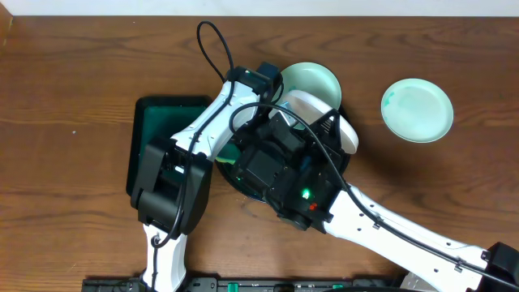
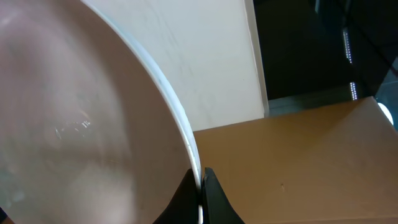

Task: Clean dirty plates on tray and stack at the side
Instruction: 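Lift the white plate with the right gripper off the black tray, then carry the white plate right and lower it onto the green plate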

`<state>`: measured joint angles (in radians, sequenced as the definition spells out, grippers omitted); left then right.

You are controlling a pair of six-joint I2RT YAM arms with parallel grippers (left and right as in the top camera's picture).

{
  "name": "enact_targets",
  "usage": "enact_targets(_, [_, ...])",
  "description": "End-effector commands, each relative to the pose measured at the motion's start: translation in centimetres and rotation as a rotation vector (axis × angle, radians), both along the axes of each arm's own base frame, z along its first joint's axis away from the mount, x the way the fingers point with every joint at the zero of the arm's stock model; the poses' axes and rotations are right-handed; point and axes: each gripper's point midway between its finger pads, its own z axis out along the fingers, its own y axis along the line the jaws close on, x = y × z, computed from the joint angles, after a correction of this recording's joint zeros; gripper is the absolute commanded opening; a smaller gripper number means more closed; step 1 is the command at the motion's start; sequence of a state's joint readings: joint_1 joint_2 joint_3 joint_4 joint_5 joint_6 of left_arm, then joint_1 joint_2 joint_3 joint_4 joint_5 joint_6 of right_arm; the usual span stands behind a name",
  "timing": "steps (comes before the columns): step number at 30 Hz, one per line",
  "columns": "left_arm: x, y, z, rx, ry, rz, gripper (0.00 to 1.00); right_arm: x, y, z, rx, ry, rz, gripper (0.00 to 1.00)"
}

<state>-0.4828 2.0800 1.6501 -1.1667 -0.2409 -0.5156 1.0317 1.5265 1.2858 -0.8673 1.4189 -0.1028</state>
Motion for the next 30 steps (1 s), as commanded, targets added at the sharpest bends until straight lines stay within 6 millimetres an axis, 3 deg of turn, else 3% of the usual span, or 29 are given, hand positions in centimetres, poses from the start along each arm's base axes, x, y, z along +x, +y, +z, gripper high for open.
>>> enact_targets(1, [0.7, -0.2, 0.3, -0.003, -0.012, -0.013, 0.07, -0.4, -0.2, 2.0, 0.013, -0.058, -0.011, 0.01])
enact_targets(5, [0.7, -0.2, 0.3, -0.003, -0.012, -0.013, 0.07, 0.7, -0.7, 0.3, 0.102, 0.014, -0.009, 0.01])
enact_targets(8, [0.7, -0.2, 0.3, -0.002, -0.01, -0.013, 0.07, -0.3, -1.3, 2.8, 0.095, -0.136, -0.057, 0.01])
enact_targets(9, [0.6, -0.2, 0.3, -0.002, -0.01, -0.013, 0.07, -0.3, -0.9, 2.4, 0.123, -0.117, -0.038, 0.01])
enact_targets(10, [0.7, -0.2, 0.3, -0.002, -0.011, -0.013, 0.07, 0.5, 0.1, 0.2, 0.191, 0.008, 0.015, 0.01])
enact_targets(11, [0.7, -0.2, 0.3, -0.003, -0.012, -0.013, 0.07, 0.8, -0.1, -0.5, 0.213, 0.042, 0.015, 0.01])
enact_targets(14, [0.5, -0.1, 0.3, 0.001, -0.005, -0.013, 0.07, 0.0, -1.0, 0.1, 0.247, -0.021, -0.021, 0.01])
enact_targets(17, [0.6, -0.1, 0.3, 0.0, -0.006, -0.013, 0.07, 0.8, -1.0, -1.4, 0.279, 0.058, -0.018, 0.01])
enact_targets(19, [0.5, -0.1, 0.3, 0.001, -0.005, -0.013, 0.07, 0.5, -2.6, -0.3, 0.234, 0.001, -0.068, 0.01])
enact_targets(21, [0.4, -0.1, 0.3, 0.003, -0.001, -0.013, 0.07, 0.0, -2.5, 0.3, 0.241, -0.028, -0.061, 0.01])
enact_targets(24, [0.5, -0.1, 0.3, 0.0, -0.005, -0.013, 0.07, 0.8, -2.9, -0.7, 0.223, 0.035, -0.069, 0.01])
enact_targets(27, [0.4, -0.1, 0.3, 0.003, -0.001, -0.013, 0.07, -0.2, -2.8, 0.8, 0.223, -0.052, -0.071, 0.01])
enact_targets(30, [0.5, -0.1, 0.3, 0.003, -0.002, -0.013, 0.07, 0.7, -2.4, -1.0, 0.268, 0.052, -0.051, 0.01])
